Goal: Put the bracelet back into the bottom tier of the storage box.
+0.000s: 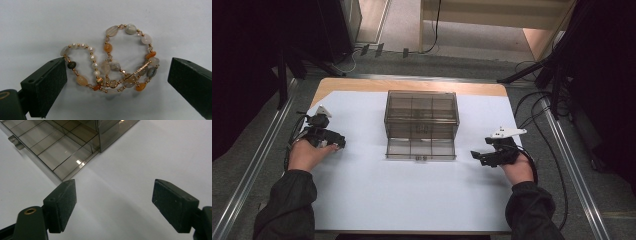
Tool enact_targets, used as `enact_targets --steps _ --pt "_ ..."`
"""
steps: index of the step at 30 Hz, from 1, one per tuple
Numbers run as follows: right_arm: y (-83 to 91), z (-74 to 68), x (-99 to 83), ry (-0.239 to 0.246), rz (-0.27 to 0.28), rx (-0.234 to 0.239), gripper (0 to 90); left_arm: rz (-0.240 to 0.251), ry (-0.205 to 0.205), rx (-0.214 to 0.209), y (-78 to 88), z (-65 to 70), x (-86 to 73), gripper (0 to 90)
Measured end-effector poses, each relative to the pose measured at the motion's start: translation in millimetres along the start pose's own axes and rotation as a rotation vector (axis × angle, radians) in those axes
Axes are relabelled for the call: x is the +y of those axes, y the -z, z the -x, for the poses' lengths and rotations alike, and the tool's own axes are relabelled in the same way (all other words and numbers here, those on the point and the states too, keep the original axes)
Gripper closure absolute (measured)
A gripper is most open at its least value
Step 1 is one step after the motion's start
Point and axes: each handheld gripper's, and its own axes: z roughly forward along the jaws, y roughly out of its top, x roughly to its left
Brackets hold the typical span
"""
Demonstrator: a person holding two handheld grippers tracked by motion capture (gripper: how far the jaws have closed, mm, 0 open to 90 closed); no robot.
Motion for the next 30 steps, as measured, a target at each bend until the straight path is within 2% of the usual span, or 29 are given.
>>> enact_targets --steps 3,8,14,17,21,30 --pt "0.3 0.2 -0.1 0.001 -0.001 -0.002 20.9 -0.004 -0.001 0.022 -0.9 0.4 0.2 2.8" --pt "-0.3 -0.3 -0.3 0.003 -0.006 -0.005 20.9 -0.017 -0.040 0.081 -5.4 8.0 0.7 2.1" --pt "-0.2 -1.0 -0.3 0.013 -0.010 -0.010 20.9 -0.015 -0.043 0.083 -5.5 8.4 0.4 1.5" --pt "-0.5 -0.7 -0.4 0.012 -0.010 -0.010 20.9 -0.007 -0.065 0.076 -4.0 8.0 -0.7 3.9" --pt "-0.7 -1.2 0.0 0.015 -0.010 -0.010 20.9 0.008 -0.094 0.069 1.2 6.4 -3.2 15.1" --pt "-0.9 -1.1 0.0 0.016 -0.011 -0.011 20.9 0.020 -0.119 0.063 8.1 6.3 -5.7 42.1"
